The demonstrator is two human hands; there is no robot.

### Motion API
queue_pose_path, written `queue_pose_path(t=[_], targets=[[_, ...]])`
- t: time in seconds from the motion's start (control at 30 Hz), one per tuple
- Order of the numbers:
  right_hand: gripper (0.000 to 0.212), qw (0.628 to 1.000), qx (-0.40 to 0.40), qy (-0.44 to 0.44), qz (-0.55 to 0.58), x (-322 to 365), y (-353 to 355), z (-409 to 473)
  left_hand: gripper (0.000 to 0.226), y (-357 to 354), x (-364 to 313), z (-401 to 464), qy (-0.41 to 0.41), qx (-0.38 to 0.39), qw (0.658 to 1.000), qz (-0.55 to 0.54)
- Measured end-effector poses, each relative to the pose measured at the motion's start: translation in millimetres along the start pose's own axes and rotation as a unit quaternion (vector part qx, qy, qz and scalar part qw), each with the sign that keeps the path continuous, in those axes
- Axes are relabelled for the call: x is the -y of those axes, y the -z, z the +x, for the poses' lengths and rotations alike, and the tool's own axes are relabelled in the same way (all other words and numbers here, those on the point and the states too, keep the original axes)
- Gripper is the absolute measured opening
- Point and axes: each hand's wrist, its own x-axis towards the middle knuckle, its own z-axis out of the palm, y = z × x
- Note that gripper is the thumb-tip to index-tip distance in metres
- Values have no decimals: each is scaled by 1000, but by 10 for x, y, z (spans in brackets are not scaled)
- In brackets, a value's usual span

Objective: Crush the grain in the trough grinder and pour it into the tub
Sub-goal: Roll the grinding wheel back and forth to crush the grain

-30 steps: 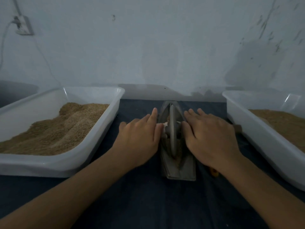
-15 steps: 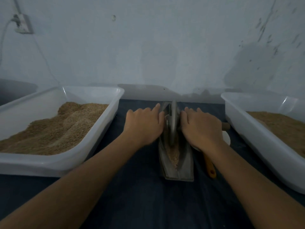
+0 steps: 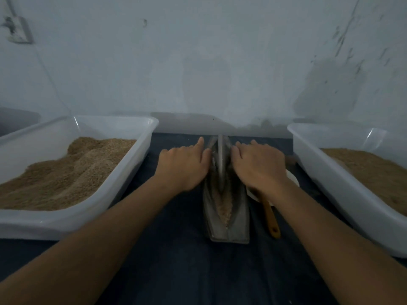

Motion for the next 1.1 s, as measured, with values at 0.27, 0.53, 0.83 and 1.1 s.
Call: queue_pose_path(t=[0.27,0.53,0.83,1.1], targets=[[57,999,2,-40,-38,47,-64,376,36,-43,-13,366,-14,26,998,51],[65,996,-63,56,-6,32,191,-670,63,89,-32,-693,-59,-108,991,-49],[64,999,-20,-35,-20,40,-38,89,60,-3,-37,31,-16,-30,998,50],[56,998,-11,-58,-9,-1,-99,222,60,-30,-81,297,-8,-15,995,102]])
